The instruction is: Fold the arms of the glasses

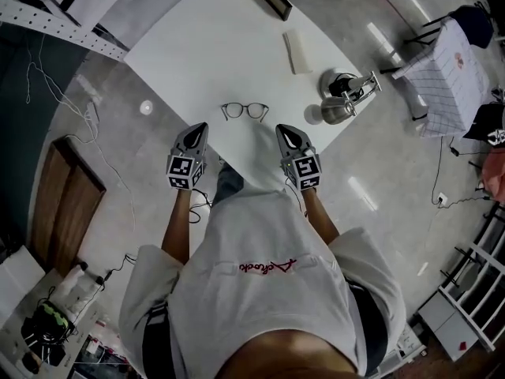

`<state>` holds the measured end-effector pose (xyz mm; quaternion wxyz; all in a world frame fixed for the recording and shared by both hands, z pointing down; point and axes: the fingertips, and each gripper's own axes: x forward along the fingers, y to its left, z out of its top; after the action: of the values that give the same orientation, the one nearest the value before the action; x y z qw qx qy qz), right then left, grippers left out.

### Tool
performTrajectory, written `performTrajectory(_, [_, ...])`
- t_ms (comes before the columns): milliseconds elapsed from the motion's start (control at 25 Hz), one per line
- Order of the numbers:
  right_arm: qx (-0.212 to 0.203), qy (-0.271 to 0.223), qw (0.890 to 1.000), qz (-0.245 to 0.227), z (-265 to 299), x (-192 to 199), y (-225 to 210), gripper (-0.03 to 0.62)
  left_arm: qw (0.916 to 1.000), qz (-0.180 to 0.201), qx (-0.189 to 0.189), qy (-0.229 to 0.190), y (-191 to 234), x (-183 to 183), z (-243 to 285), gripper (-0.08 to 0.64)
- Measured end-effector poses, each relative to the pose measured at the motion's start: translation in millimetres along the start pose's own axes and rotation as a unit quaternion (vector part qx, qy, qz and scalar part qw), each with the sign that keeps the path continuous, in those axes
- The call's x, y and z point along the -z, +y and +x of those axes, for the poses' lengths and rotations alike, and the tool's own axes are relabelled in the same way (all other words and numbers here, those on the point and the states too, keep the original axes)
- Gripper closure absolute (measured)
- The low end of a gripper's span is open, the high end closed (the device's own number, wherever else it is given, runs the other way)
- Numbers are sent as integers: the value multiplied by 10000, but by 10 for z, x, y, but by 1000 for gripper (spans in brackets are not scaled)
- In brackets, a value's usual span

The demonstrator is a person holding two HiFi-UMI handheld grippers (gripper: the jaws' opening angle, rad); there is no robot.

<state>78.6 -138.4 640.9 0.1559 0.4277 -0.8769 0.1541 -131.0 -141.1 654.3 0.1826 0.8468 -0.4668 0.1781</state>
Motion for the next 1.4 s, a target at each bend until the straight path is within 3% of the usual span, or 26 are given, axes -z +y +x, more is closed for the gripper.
performTrajectory(160, [-101,95,9999,-14,87,65,12,594,9985,423,178,287,49,81,129,529])
performTrajectory(280, [-118,307,9987,-385,188,117,-21,594,9940,950,271,475,96,85,234,529])
performTrajectory(400, [-225,663,9908,-1162,299,221,-42,594,9814,1621,563,864,90,165,347,529])
performTrajectory(480, [-361,837,9856,-1422,358,307,-73,592,9719,1923,896,1017,55,228,439,529])
performTrajectory(600, [-526,949,9822,-1531,423,375,-161,576,9639,2111,1195,1099,49,244,538,529])
performTrajectory(680, [-663,1021,9780,-1696,460,391,-195,516,9586,2259,1312,1131,62,223,601,522])
performTrajectory(760, [-809,1096,9697,-2030,494,394,-196,484,9518,2433,1442,1187,51,204,662,454])
performTrajectory(840, [-980,1117,9609,-2336,526,373,-164,471,9450,2598,1567,1220,15,182,709,446])
performTrajectory(1040, [-1241,986,9509,-2658,624,243,-92,480,9349,2804,1780,1251,-66,135,776,440])
performTrajectory(1400, [-1543,898,9372,-2997,725,131,-37,541,9315,2831,1884,1291,-106,132,855,442])
